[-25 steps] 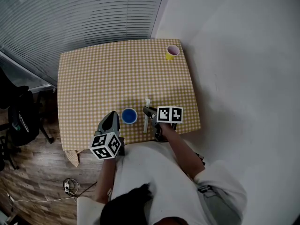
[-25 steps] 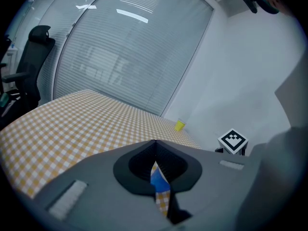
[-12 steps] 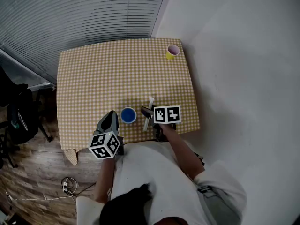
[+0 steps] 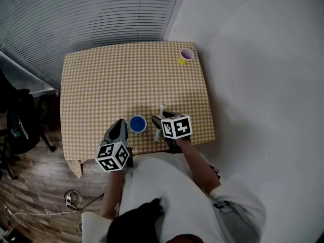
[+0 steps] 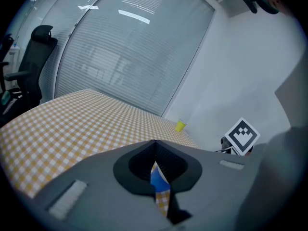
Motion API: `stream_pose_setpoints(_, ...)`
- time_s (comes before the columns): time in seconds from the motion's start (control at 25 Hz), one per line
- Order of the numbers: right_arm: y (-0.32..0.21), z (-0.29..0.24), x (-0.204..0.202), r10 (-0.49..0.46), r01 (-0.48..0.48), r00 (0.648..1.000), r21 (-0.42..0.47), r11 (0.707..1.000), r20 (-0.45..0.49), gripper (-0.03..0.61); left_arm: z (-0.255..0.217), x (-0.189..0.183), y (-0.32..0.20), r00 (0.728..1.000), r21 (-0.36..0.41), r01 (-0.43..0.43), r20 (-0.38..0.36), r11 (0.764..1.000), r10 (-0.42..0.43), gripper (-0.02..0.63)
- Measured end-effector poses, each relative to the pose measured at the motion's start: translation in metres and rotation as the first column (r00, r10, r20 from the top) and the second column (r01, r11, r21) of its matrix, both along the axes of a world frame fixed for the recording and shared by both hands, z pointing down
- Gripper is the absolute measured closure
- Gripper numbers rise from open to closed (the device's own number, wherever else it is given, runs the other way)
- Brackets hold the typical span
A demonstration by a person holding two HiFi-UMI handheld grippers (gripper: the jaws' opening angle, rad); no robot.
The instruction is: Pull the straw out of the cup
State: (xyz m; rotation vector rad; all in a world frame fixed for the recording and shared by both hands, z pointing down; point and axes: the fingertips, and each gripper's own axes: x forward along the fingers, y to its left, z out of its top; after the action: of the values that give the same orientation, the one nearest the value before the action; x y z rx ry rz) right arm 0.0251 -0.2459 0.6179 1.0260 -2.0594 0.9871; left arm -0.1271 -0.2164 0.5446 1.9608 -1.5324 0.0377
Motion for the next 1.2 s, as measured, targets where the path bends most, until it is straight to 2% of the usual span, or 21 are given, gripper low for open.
stream_pose_setpoints(0.36, 0.006, -0.034, -0.004, -0.011, 0.007, 0.999, 0.078, 0.997, 0.047, 0.341, -0.002, 0.003, -0.002, 1.0, 0.013, -0.016, 0.009, 1.0, 0.016, 0.601)
stream_pose_setpoints(0.56, 0.006, -0.062, -0.005, -0.023, 0.015, 0.999, 0.179, 0.984, 0.042, 0.344, -0.026, 0.007, 0.0, 0.999, 0.112, -0.033, 0.045, 0.993, 0.028, 0.601)
stream_pose_setpoints(0.72, 0.006, -0.09, -0.013, -0.013, -0.017, 0.993, 0.253, 0.967, 0.116, 0.357, -0.029, 0.014, 0.001, 0.998, 0.123, -0.049, 0.053, 0.991, 0.042, 0.601)
stream_pose_setpoints(0.88, 0.005, -0.104, -0.017, -0.039, 0.014, 0.997, 0.337, 0.941, 0.066, 0.373, -0.034, 0.013, 0.002, 0.999, 0.138, -0.036, 0.043, 0.99, 0.03, 0.601)
stream_pose_setpoints(1.0, 0.011, -0.108, -0.02, -0.063, 0.043, 0.997, 0.363, 0.931, 0.044, 0.399, -0.036, 0.011, 0.003, 0.999, 0.141, -0.028, 0.033, 0.99, 0.024, 0.601)
stream_pose_setpoints(1.2, 0.014, -0.117, -0.017, -0.037, 0.022, 0.999, 0.424, 0.905, 0.028, 0.468, -0.037, 0.01, 0.002, 0.999, 0.144, -0.035, 0.035, 0.989, 0.03, 0.601)
